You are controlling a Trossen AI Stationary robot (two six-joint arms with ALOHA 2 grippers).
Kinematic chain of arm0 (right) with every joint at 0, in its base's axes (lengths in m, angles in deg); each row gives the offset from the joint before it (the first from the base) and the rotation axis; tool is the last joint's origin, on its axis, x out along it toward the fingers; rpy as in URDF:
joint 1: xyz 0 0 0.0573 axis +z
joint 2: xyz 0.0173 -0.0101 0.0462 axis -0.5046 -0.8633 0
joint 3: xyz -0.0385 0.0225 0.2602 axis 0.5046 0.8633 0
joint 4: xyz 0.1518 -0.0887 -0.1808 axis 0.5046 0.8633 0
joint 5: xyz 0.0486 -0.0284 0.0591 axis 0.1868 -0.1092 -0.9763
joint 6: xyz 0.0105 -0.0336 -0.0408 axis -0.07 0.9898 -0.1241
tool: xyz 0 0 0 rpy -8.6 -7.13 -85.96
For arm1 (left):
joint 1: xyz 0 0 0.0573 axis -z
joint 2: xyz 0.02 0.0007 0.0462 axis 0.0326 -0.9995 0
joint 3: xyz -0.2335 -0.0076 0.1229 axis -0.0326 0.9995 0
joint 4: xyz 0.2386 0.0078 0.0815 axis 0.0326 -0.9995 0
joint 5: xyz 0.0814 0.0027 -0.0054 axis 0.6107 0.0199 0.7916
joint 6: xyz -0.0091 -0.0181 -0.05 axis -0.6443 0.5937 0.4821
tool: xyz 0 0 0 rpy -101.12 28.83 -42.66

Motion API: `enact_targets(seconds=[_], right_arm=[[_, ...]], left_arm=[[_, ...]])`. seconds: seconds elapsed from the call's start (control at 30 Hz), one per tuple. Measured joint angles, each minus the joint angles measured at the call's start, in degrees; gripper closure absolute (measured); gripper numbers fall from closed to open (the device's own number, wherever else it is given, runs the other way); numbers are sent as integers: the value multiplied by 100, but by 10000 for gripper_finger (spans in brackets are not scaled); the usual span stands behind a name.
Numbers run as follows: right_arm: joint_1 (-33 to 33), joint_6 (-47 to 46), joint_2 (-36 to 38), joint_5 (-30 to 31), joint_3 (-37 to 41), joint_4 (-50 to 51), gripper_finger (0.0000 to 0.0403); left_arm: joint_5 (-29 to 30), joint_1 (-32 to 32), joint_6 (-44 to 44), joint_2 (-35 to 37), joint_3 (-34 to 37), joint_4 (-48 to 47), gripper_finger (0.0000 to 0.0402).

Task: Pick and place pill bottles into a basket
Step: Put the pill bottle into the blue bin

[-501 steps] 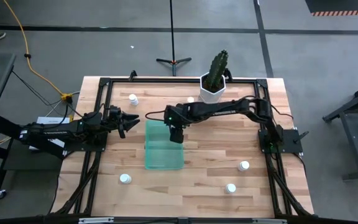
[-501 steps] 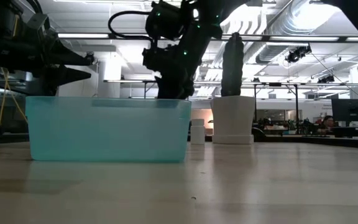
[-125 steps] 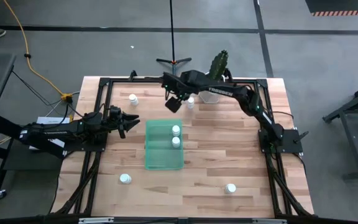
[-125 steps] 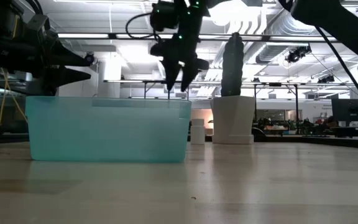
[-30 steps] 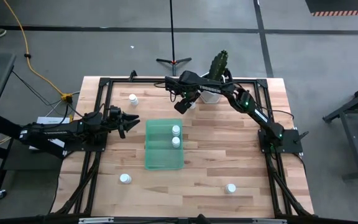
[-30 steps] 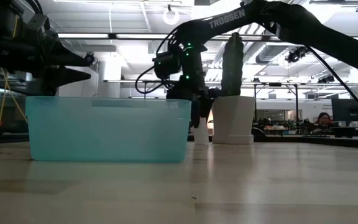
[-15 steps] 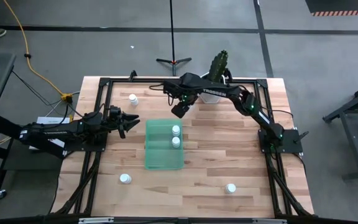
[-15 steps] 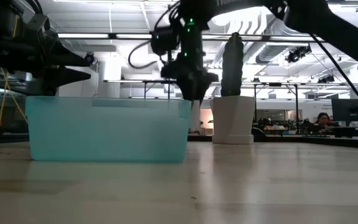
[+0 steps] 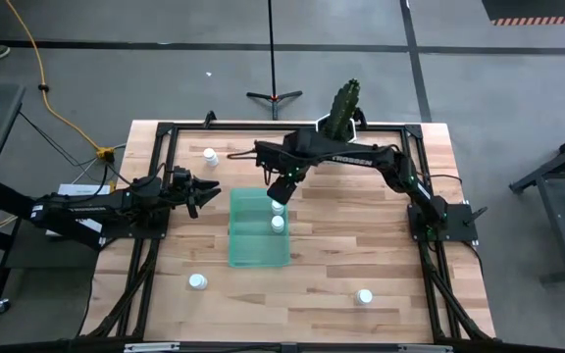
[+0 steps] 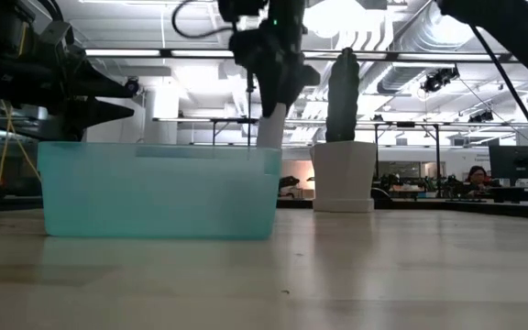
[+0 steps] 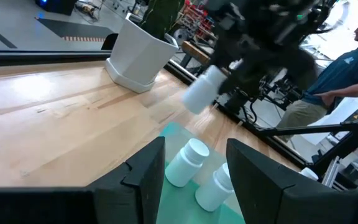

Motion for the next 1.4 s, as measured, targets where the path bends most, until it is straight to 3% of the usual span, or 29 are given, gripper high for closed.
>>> enact_targets(seconds=[0.4, 0.73, 1.1, 1.4], right_arm=[[1012, -751, 34, -443, -270, -557, 255], [1768, -2158, -19, -55, -241, -985, 255], [1946, -3293, -17, 143, 740, -1474, 255], [2027, -3516, -20, 139, 1458, -1993, 255]], left_arm=[[-2, 0, -90, 0, 0, -5, 197], [-7, 0, -334, 0, 0, -4, 197], [-22, 0, -345, 0, 0, -6, 197], [-20, 0, -345, 0, 0, -4, 197]])
